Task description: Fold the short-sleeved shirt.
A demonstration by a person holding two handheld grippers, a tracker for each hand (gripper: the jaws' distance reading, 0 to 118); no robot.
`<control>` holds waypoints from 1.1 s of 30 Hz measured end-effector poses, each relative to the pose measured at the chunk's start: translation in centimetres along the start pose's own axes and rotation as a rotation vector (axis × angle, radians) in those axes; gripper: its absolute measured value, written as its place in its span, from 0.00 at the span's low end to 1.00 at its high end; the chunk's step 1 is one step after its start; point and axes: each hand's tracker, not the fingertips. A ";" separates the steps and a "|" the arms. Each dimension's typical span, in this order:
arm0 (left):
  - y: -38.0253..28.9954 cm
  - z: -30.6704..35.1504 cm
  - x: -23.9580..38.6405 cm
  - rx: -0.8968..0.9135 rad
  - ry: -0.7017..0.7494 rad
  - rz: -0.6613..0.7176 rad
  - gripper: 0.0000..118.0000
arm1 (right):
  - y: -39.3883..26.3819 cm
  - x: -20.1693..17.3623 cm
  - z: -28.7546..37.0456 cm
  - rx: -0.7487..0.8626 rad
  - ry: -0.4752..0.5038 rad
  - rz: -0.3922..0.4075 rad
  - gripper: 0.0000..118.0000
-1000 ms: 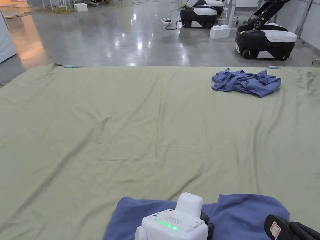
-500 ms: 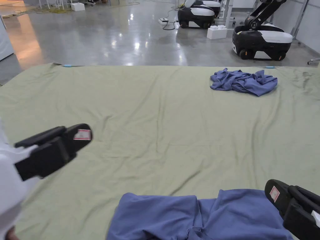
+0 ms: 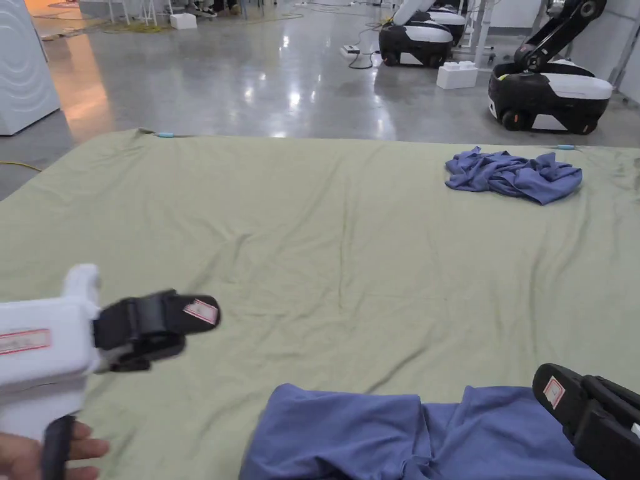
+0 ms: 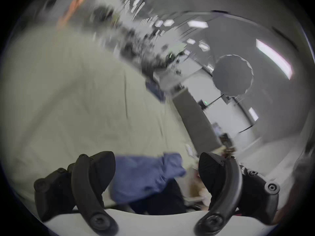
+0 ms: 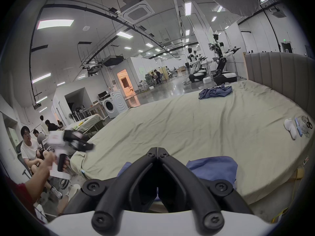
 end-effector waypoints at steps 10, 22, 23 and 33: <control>-3.3 -10.2 -10.3 -0.301 0.005 0.259 0.92 | -1.4 -0.4 0.4 -0.045 0.047 -0.032 0.01; -0.4 -7.7 -11.1 -0.325 0.108 0.206 0.08 | -1.0 0.2 1.3 -0.063 0.011 -0.015 0.01; 0.6 -6.4 -11.1 -0.322 0.159 0.193 0.08 | -0.9 0.2 1.3 -0.062 0.006 -0.013 0.01; 5.3 2.7 -1.0 -0.233 0.556 -0.001 0.08 | -1.7 -0.2 -0.4 -0.085 0.032 -0.029 0.01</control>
